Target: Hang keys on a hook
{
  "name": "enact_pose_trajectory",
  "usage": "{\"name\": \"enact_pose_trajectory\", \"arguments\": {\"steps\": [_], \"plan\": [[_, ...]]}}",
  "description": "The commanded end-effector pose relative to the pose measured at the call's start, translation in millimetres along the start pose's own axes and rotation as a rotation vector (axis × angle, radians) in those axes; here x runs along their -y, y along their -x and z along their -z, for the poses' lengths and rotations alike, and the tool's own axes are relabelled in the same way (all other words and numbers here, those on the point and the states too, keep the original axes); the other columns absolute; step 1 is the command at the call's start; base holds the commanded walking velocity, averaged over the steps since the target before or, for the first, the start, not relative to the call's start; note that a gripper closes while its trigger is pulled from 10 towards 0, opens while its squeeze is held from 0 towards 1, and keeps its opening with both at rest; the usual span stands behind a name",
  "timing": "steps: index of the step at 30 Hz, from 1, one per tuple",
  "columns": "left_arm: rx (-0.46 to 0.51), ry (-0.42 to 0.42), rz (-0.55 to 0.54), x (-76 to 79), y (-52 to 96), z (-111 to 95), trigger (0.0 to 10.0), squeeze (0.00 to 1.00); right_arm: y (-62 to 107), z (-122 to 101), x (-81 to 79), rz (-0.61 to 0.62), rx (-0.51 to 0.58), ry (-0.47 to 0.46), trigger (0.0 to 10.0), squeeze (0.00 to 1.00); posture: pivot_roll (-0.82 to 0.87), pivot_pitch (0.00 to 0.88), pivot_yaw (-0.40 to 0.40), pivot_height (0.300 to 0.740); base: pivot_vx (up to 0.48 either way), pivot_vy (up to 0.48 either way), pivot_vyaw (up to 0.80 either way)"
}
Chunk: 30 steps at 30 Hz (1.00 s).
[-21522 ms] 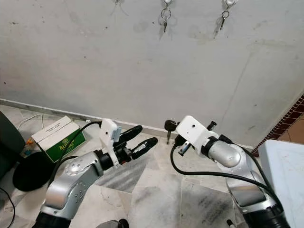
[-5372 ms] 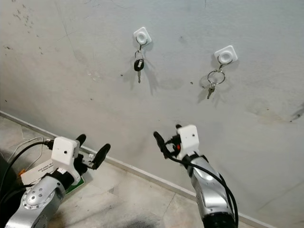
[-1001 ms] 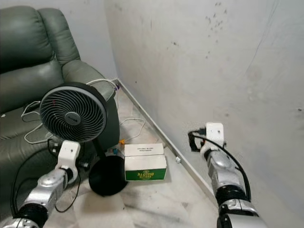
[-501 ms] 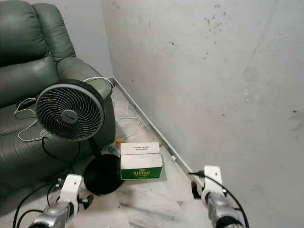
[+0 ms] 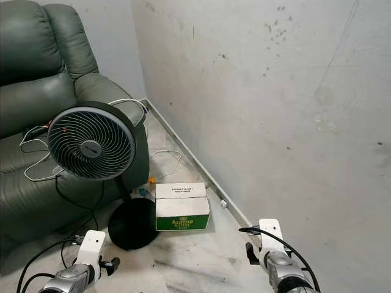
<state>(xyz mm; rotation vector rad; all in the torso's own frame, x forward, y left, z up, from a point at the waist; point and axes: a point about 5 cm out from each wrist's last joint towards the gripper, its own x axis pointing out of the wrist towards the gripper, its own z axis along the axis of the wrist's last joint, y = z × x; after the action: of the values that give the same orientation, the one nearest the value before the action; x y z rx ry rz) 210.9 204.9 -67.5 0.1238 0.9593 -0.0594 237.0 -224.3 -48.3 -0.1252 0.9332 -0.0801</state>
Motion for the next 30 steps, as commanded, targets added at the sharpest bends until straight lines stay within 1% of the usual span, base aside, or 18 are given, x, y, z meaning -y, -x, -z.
{"name": "enact_pose_trajectory", "arguments": {"steps": [1, 9, 11, 16, 30], "plan": [[-0.008, -0.021, 0.002, -4.5, 0.7, 0.6, 10.0, 0.00, 0.1, -0.3, 1.7, -0.006, -0.009, 0.022, 10.0, 0.00, -0.02, 0.032, 0.000, 0.740, 0.000, 0.000, 0.00], [-0.017, -0.021, -0.002, -6.2, 1.4, 4.3, 10.0, 0.00, 0.2, 2.4, 0.6, -0.019, -0.018, 0.038, 10.0, 0.00, -0.02, 0.046, 0.006, 0.740, 0.000, 0.000, 0.00], [-0.021, -0.011, -0.006, -6.5, 1.6, 5.5, 10.0, 0.00, 0.2, 2.6, 0.5, -0.026, -0.021, 0.054, 10.0, 0.00, -0.01, 0.048, 0.007, 0.740, 0.000, 0.000, 0.00], [-0.027, -0.021, -0.007, -7.1, 1.6, 5.9, 10.0, 0.00, 0.2, 2.4, 0.2, -0.033, -0.022, 0.069, 10.0, 0.00, -0.02, 0.050, 0.008, 0.740, 0.000, 0.000, 0.00], [-0.032, -0.033, 0.000, -7.6, 1.7, 5.8, 10.0, 0.00, 0.2, 1.2, -0.4, -0.043, -0.020, 0.099, 10.0, 0.00, -0.02, 0.053, 0.010, 0.740, 0.000, 0.342, 0.00]]}}
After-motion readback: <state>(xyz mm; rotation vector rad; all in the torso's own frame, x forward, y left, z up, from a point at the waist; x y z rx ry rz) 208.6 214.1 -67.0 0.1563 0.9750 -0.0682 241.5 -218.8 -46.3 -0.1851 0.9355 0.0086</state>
